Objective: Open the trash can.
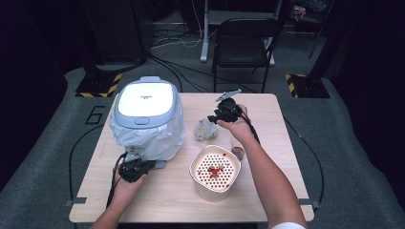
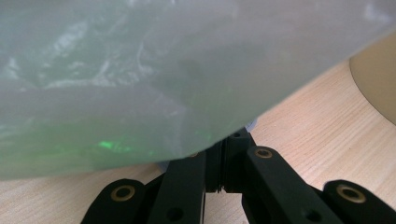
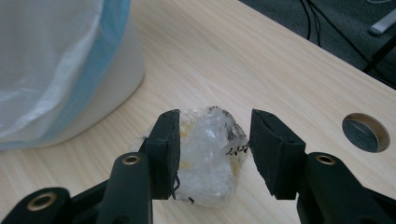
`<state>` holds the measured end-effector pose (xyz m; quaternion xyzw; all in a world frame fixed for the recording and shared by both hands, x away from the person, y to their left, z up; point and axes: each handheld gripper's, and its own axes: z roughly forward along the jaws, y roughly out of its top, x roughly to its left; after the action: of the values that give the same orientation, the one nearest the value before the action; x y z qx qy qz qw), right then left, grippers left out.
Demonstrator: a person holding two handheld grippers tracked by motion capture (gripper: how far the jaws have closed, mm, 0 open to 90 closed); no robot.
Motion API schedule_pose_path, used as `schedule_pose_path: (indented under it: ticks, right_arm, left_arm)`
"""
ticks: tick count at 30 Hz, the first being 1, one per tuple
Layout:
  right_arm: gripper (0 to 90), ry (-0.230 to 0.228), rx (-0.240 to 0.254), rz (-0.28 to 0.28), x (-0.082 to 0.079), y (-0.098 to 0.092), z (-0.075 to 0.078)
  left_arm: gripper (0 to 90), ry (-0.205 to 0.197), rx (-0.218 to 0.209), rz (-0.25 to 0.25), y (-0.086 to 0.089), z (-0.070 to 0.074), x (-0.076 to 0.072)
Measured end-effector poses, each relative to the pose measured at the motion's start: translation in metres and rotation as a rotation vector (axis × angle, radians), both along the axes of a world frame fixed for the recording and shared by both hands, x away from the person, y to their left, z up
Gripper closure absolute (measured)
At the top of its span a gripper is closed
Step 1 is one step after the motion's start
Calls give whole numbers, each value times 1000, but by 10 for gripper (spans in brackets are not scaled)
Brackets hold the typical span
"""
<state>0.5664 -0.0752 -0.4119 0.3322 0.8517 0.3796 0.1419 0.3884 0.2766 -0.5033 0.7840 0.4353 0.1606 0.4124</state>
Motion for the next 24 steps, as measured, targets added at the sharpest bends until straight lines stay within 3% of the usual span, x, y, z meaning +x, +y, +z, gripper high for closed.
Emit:
schedule_pose_path:
  ticks: [2,7,17,24]
  right_arm:
    - [557,15,-27,-1,5,0,-7]
    - [577,52,-24,-11,11,0,-15]
    - [608,51,-37,8,14,9,-21]
    - [643,71,-87,21,17,14,-25]
  left_arm:
    - [886,-2,1,0,0,0,0]
    - [887,1,-6,4,0,0,0]
    - [886,-5,-6,0,0,-1,-1]
    - [886,-5,-3,2,0,0,-1]
